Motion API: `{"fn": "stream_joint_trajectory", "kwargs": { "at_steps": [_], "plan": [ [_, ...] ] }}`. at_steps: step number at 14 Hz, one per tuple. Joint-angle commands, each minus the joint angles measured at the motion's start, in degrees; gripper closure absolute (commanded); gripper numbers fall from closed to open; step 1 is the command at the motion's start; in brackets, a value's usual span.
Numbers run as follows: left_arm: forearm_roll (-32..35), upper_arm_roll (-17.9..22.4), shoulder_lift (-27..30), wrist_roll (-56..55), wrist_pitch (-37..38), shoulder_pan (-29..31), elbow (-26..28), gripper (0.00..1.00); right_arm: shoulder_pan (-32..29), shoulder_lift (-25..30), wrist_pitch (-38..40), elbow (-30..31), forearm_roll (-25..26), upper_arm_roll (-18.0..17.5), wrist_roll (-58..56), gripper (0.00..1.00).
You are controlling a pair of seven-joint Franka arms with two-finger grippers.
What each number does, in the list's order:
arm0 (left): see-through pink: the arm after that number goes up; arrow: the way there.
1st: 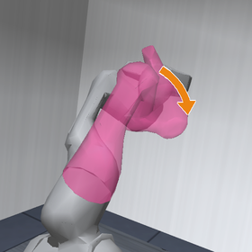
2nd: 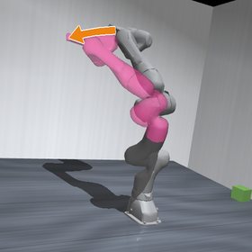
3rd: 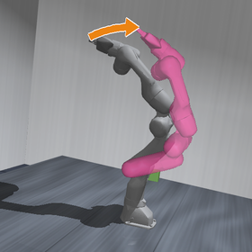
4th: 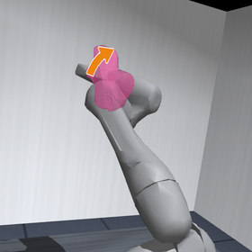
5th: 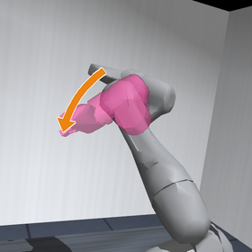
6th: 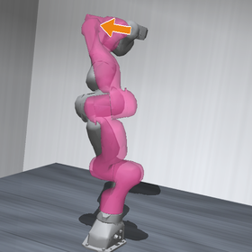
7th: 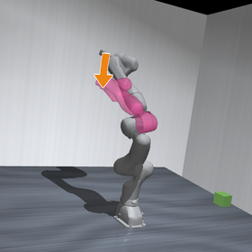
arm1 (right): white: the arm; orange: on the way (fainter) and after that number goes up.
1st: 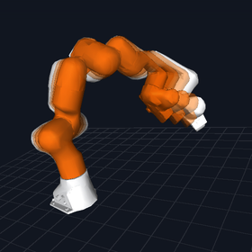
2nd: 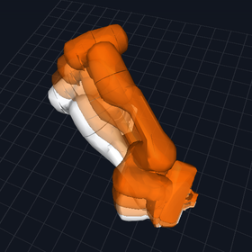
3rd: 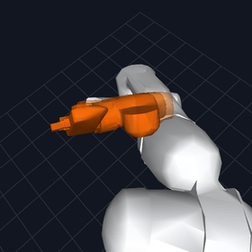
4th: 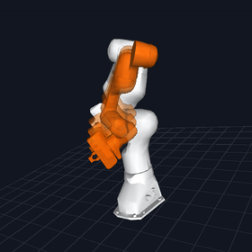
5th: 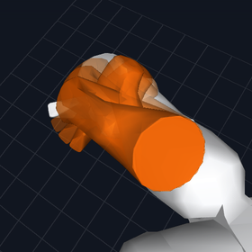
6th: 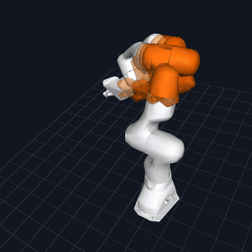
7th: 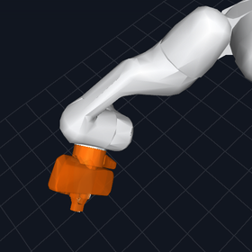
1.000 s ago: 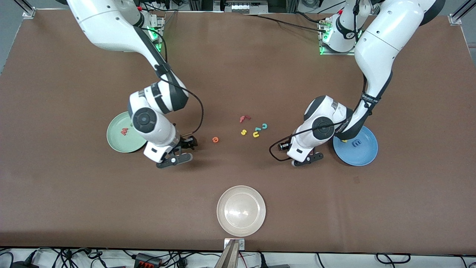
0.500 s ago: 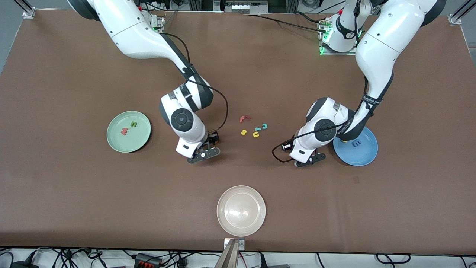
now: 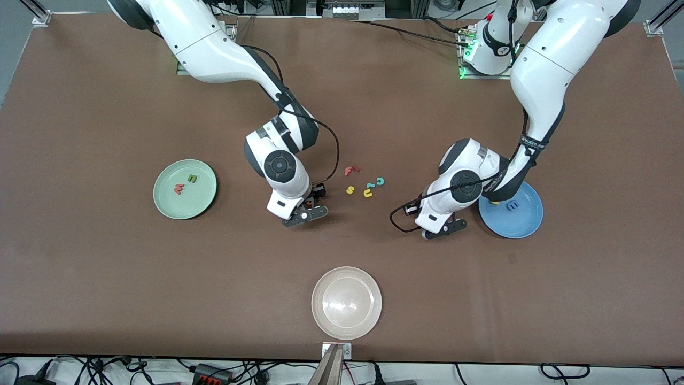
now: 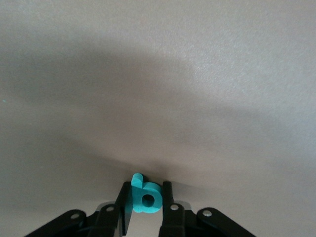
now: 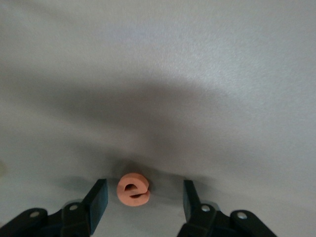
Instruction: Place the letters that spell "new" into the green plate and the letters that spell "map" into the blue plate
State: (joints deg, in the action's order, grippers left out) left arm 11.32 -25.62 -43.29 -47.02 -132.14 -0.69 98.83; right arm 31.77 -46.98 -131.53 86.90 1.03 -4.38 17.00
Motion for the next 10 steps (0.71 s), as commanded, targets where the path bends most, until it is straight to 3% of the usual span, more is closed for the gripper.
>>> {"fn": "stream_joint_trajectory", "kwargs": {
  "at_steps": [1, 3, 8, 10],
  "plan": [
    [-0.51, 0.04, 2.41, 9.36, 6.96, 2.00, -1.44, 0.90, 0.75, -1.44, 0.40, -1.47, 2.31, 0.69, 1.19, 0.34],
    [-0.51, 0.13, 4.17, 16.57, 9.08, 5.07, -1.71, 0.90, 0.84, -1.53, 0.40, -1.47, 2.66, 0.69, 1.19, 0.41],
    [5.01, 0.13, 8.83, 28.91, 19.44, 10.88, -1.45, 0.90, 0.66, -1.44, 0.40, -1.47, 4.24, 0.69, 0.84, 0.86],
    [8.79, 0.04, 9.36, 29.18, 21.39, 12.89, -0.92, 0.90, 0.05, -1.01, 0.40, -1.38, 4.33, 0.69, 1.36, 0.91]
  ]
}}
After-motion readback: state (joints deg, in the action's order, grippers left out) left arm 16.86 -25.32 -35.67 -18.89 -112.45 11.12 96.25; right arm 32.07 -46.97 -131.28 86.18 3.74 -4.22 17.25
